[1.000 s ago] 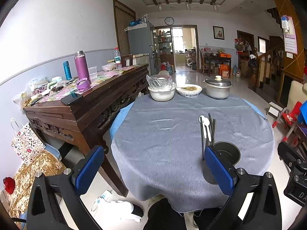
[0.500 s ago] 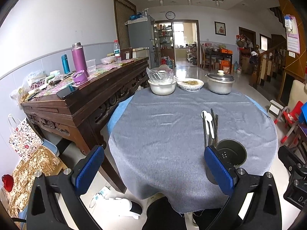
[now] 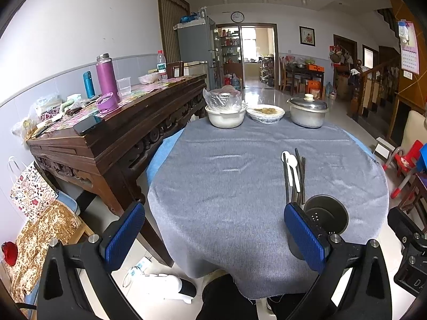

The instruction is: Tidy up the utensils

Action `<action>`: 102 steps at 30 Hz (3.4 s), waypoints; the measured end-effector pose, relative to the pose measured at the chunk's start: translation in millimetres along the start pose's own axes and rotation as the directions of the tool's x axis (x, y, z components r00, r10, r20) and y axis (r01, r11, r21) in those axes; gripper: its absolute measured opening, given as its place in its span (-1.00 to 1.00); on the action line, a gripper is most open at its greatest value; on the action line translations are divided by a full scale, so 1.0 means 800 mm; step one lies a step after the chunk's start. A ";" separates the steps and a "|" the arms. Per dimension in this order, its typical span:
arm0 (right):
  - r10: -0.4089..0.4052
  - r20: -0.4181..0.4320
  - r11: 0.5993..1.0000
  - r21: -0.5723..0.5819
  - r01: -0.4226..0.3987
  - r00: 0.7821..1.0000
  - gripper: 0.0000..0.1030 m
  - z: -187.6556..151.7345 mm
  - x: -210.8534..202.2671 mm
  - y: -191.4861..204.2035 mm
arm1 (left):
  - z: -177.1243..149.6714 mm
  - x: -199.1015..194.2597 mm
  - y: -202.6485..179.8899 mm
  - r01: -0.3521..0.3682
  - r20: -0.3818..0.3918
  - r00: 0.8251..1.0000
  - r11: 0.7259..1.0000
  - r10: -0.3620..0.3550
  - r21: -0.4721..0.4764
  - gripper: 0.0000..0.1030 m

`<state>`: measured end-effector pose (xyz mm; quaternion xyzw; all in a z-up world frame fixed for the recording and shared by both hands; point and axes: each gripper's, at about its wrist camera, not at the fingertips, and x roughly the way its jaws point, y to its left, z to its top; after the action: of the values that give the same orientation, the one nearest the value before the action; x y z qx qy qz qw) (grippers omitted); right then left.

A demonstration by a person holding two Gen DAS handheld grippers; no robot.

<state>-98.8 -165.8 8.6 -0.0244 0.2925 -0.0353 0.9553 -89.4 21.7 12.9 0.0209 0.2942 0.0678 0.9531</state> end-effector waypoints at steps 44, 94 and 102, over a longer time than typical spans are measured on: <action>0.462 -0.339 0.886 0.151 -0.438 0.820 -0.93 0.092 0.497 0.021 | 0.098 0.320 -0.038 0.316 -0.299 0.906 0.949 -0.299 0.011 0.32; 0.617 -0.079 0.644 0.622 -0.445 0.783 -0.88 0.052 0.525 -0.114 | 0.198 0.379 -0.162 0.564 -0.181 0.803 0.823 -0.567 -0.075 -0.38; 0.544 -0.077 0.724 0.547 -0.421 0.835 0.28 0.062 0.510 -0.104 | 0.212 0.333 -0.127 0.573 -0.050 0.815 0.816 -0.577 -0.083 -0.38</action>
<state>261.5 -281.1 -171.9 0.3101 0.3783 0.1379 0.8612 236.3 -40.9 -3.6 -0.1019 0.3188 -0.2130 0.9179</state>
